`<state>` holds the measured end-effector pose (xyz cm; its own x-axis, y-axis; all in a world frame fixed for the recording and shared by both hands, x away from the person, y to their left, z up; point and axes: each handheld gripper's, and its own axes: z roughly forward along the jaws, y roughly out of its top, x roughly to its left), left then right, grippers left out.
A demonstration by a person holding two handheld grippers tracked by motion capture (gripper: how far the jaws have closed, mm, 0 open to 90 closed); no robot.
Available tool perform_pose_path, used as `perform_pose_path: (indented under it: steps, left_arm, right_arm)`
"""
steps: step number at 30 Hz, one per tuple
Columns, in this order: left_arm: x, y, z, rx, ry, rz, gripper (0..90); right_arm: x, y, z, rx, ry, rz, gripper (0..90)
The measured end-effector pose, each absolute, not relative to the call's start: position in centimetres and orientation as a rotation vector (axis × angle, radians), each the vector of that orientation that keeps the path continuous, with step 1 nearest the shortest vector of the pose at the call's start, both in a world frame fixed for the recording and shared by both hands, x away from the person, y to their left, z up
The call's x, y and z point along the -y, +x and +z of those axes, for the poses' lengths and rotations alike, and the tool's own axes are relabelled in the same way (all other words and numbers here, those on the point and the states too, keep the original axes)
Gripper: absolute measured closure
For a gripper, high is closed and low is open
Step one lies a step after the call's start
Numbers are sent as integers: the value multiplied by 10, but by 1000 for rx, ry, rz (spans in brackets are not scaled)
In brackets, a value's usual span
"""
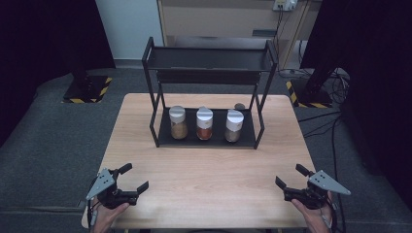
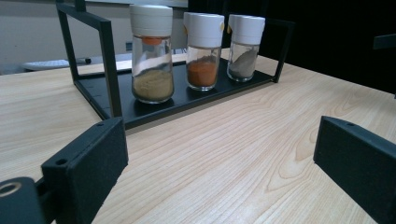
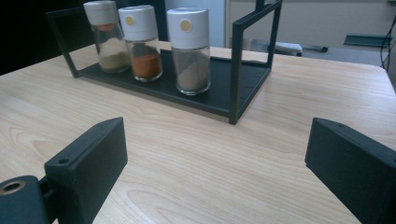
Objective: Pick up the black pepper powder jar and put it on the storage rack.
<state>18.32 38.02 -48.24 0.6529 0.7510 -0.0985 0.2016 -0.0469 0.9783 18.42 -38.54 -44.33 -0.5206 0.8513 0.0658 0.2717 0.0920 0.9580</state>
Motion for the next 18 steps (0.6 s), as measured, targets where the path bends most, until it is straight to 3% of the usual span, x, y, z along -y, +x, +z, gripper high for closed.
perform_pose_path:
  steps: [18]
  left_arm:
    - [-380,184,-482,-803,1597,529,20]
  right_arm:
    - [389,184,-446,-1822,1133,1456,54]
